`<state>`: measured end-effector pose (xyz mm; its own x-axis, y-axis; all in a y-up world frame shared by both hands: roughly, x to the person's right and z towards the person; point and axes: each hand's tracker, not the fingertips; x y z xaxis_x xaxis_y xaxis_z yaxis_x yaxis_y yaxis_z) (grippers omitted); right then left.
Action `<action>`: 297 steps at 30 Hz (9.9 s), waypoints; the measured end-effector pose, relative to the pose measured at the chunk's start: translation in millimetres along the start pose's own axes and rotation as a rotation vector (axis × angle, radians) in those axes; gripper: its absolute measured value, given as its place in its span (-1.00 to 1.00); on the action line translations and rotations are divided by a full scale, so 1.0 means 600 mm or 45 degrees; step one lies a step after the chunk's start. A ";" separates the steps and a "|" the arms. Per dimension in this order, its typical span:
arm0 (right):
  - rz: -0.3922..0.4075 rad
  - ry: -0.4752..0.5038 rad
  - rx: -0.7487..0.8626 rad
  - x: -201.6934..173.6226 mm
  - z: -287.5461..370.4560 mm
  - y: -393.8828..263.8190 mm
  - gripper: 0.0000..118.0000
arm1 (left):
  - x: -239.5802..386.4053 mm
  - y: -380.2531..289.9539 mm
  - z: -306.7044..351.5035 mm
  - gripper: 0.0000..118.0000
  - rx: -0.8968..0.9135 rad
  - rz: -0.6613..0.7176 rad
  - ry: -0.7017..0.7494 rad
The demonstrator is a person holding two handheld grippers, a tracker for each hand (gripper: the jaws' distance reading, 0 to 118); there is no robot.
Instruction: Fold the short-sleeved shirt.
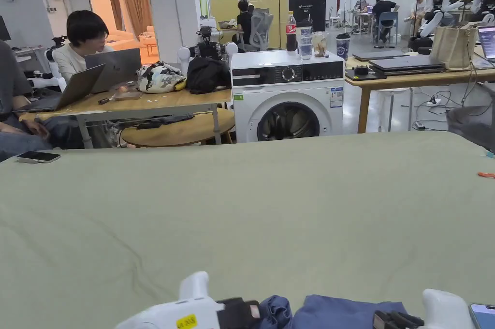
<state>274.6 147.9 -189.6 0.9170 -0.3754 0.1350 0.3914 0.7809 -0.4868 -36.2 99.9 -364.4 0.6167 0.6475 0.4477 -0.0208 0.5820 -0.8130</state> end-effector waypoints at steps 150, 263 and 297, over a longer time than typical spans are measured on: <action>0.521 0.551 -0.281 -0.508 -0.328 -0.032 -1.00 | -0.402 0.079 0.571 -0.72 0.601 0.458 0.639; 0.482 -0.166 0.696 -0.155 0.120 0.096 0.58 | 0.239 -0.041 0.325 0.67 1.067 -0.721 0.857; 0.436 -0.307 0.698 -0.175 0.123 0.091 0.59 | 0.234 -0.038 0.342 0.67 1.042 -0.616 0.772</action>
<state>205.3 266.7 -166.7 0.9626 0.0093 0.2709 0.0011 0.9993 -0.0382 -110.6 278.5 -206.6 0.9757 0.0503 0.2135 -0.0483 0.9987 -0.0148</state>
